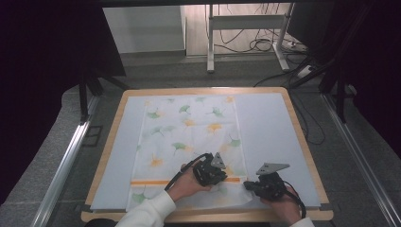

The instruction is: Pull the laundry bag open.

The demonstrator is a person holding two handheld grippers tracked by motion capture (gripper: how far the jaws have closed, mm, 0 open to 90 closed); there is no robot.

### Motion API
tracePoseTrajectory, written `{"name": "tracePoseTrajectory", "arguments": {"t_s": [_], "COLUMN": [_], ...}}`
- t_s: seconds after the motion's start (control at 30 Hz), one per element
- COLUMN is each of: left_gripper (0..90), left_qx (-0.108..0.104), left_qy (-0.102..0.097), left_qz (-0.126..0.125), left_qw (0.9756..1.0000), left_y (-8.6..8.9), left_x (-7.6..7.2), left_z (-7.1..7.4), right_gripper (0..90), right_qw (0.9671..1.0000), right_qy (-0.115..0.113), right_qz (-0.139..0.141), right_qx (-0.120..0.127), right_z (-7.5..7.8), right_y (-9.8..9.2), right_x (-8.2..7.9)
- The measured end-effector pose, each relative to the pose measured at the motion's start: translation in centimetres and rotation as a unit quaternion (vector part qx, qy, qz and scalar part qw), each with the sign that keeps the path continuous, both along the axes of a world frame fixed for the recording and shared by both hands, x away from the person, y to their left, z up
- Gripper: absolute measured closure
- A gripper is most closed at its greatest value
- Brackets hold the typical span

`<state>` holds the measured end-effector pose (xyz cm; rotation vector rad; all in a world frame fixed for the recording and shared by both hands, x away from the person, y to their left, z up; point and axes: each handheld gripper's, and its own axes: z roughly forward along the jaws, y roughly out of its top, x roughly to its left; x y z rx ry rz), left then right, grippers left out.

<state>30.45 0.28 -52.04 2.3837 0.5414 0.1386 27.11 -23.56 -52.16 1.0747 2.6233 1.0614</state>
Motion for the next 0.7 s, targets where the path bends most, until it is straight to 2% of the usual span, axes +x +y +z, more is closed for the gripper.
{"name": "tracePoseTrajectory", "arguments": {"t_s": [0.27,0.6,0.7], "left_gripper": [84.9,84.9,84.9], "left_qx": [-0.006,-0.001,-0.007], "left_qy": [0.006,0.009,0.014], "left_qz": [0.006,0.012,0.013], "left_qw": [1.0000,0.9999,0.9998], "left_y": [1.3,1.9,2.0], "left_x": [0.0,-0.3,-0.3], "left_z": [-0.1,-0.1,-0.2], "right_gripper": [89.7,89.7,89.7], "right_qw": [1.0000,1.0000,1.0000], "right_qy": [0.001,0.002,0.003], "right_qz": [-0.001,0.000,0.001], "right_qx": [0.001,0.001,0.002], "right_z": [0.0,0.0,0.0], "right_y": [0.0,0.0,0.0], "right_x": [0.0,0.0,0.1]}}
